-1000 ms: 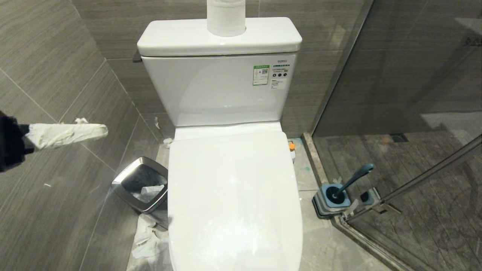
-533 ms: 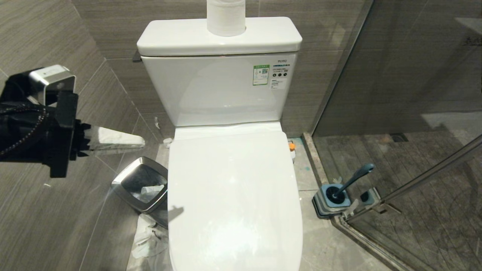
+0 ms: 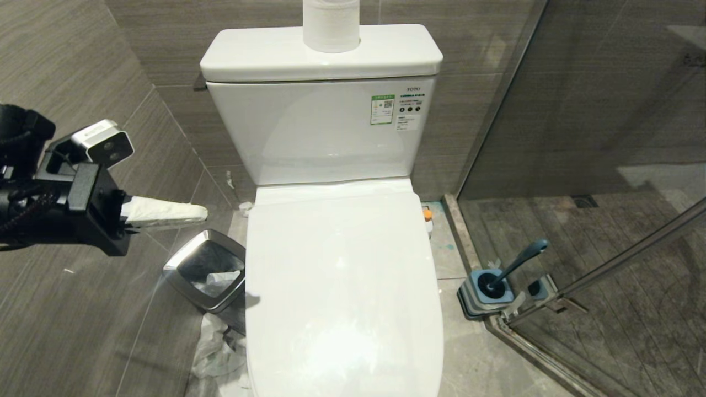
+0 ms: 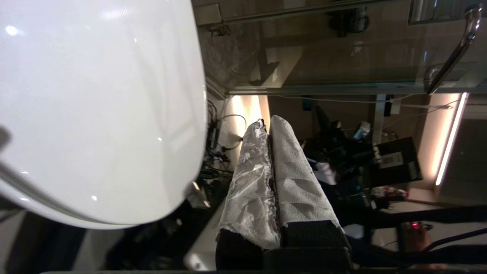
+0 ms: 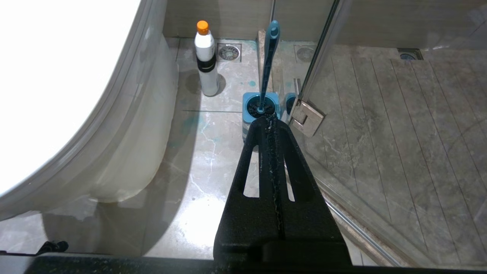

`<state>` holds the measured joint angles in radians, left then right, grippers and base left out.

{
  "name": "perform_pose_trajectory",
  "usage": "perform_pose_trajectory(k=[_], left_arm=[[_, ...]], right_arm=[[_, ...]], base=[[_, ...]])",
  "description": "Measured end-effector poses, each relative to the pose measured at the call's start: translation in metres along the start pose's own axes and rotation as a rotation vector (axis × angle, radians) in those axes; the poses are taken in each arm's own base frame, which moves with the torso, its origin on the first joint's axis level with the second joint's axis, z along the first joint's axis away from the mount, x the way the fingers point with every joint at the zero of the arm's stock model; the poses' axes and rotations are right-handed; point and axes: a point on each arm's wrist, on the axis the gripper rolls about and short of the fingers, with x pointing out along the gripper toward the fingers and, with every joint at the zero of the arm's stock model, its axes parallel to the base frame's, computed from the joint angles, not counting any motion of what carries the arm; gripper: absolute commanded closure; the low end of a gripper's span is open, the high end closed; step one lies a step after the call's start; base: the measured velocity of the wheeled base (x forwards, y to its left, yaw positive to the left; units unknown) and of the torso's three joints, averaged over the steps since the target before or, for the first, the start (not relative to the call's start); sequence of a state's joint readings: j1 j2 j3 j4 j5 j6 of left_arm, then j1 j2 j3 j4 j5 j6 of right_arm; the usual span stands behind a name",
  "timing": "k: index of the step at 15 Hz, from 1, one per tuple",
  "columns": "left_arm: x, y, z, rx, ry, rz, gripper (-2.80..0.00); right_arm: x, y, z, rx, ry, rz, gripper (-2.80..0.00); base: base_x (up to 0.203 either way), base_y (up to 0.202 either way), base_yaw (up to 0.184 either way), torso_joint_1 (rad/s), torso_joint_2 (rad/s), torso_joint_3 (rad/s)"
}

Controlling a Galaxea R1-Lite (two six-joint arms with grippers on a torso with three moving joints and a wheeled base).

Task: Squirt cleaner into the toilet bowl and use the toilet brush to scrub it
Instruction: Use the left hand to lift the toilet lid slightly

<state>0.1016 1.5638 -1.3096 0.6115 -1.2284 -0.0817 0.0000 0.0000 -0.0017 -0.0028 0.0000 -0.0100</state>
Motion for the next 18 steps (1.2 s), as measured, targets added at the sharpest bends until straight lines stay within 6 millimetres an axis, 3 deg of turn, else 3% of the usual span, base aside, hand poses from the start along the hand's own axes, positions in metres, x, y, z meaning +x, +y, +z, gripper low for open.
perform_pose_trajectory(k=[2,3,7,14,18], left_arm=[[-0.008,0.028,-0.002,0.051,-0.026,-0.025,0.0],[-0.011,0.04,-0.001,0.05,-0.039,-0.024,-2.8],[-0.016,0.081,-0.001,0.003,-0.076,-0.041,-2.8],[-0.012,0.116,-0.047,-0.099,-0.078,-0.072,-2.8],[-0.006,0.136,-0.066,0.007,-0.102,-0.065,-2.8]], right_arm=[[0.0,0.0,0.0,0.0,0.0,0.0,0.0],[0.0,0.0,0.0,0.0,0.0,0.0,0.0],[0.0,0.0,0.0,0.0,0.0,0.0,0.0],[0.0,0.0,0.0,0.001,0.0,0.0,0.0],[0.0,0.0,0.0,0.0,0.0,0.0,0.0]], base=[[0.0,0.0,0.0,0.0,0.0,0.0],[0.0,0.0,0.0,0.0,0.0,0.0],[0.0,0.0,0.0,0.0,0.0,0.0],[0.0,0.0,0.0,0.0,0.0,0.0],[0.0,0.0,0.0,0.0,0.0,0.0]])
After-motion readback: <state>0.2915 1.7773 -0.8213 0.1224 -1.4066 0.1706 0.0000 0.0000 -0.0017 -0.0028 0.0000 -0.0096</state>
